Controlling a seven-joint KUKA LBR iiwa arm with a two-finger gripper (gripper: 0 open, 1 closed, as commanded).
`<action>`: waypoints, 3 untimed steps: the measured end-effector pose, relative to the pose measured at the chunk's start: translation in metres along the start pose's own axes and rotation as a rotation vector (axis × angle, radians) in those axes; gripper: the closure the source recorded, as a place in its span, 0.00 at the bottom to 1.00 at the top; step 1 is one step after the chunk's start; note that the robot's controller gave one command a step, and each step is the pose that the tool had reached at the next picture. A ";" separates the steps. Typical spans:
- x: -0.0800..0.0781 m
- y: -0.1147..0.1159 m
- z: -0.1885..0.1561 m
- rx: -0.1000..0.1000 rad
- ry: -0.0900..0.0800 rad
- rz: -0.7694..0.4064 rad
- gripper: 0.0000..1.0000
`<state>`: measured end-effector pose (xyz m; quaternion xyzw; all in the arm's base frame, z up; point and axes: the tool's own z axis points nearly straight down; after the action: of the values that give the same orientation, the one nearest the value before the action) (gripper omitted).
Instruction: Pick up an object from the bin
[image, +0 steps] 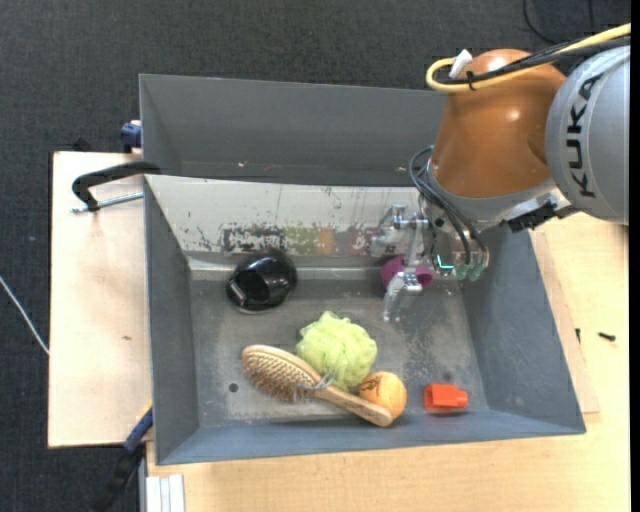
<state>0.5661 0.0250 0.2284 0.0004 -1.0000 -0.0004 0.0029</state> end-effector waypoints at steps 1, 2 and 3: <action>-0.001 0.000 -0.005 0.000 -0.009 0.001 0.00; 0.045 0.040 0.065 -0.001 -0.008 0.070 0.00; 0.040 0.046 0.070 -0.002 -0.010 0.106 0.00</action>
Offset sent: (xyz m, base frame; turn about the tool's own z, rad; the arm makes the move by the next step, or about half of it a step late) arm -0.0481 0.0413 -0.0684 0.0720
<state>0.5252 0.0713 0.1590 -0.0527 -0.9986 -0.0010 -0.0023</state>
